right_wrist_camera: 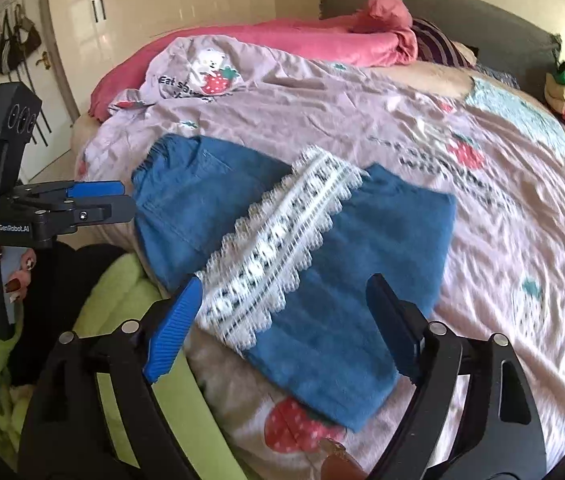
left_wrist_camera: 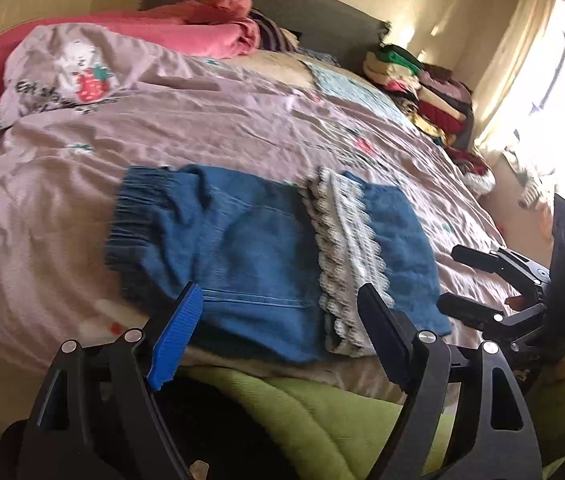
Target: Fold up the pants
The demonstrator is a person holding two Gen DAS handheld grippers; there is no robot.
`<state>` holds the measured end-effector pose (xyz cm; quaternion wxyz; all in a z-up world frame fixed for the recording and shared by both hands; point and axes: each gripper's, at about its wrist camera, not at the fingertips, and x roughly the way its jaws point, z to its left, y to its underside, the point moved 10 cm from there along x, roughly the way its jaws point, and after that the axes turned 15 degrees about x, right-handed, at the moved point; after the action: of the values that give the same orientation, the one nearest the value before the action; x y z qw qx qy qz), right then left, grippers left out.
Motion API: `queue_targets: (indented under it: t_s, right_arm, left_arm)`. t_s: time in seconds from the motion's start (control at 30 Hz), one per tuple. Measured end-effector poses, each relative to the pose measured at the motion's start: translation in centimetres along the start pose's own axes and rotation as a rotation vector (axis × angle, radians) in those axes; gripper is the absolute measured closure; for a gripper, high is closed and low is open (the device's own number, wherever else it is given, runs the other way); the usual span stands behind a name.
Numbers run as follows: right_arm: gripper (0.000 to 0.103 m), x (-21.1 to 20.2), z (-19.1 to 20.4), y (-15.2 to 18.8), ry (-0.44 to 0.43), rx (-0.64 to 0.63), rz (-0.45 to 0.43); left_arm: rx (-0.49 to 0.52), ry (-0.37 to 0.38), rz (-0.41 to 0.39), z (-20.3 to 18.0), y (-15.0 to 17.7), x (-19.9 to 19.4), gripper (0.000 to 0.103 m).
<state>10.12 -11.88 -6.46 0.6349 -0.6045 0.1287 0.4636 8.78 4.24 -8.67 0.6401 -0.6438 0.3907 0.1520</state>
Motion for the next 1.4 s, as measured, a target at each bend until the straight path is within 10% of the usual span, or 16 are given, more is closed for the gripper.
queue_targets:
  t_s: [0.53,0.7,1.0,1.07,1.23,1.4]
  right_arm:
    - [0.019,8.8,8.4,-8.0,-0.081,-0.218,0.052]
    - [0.019,12.9,11.3,-9.2,-0.166,-0.222,0.159]
    - [0.020,19.2,17.4,-7.2,-0.266,-0.330,0.344]
    - [0.052,20.3,18.1,-6.2,-0.306,-0.345,0.401]
    - [0.078,18.0,16.8,-7.3,-0.434,-0.288,0.359]
    - [0.080,10.4,11.6,-10.3,-0.586,-0.173,0.215]
  left_arm:
    - [-0.170,-0.095,0.074,8.1,2.8,3.1,0.019]
    - [-0.181,-0.069,0.088,8.2,3.4,4.4,0.050]
    - [-0.187,-0.051,0.079,8.2,3.5,4.5,0.052]
    - [-0.193,-0.043,0.078,8.3,3.5,4.6,0.052]
    - [-0.205,-0.014,0.047,8.2,2.8,3.4,0.047]
    - [-0.146,0.032,-0.017,5.8,0.4,1.1,0.028]
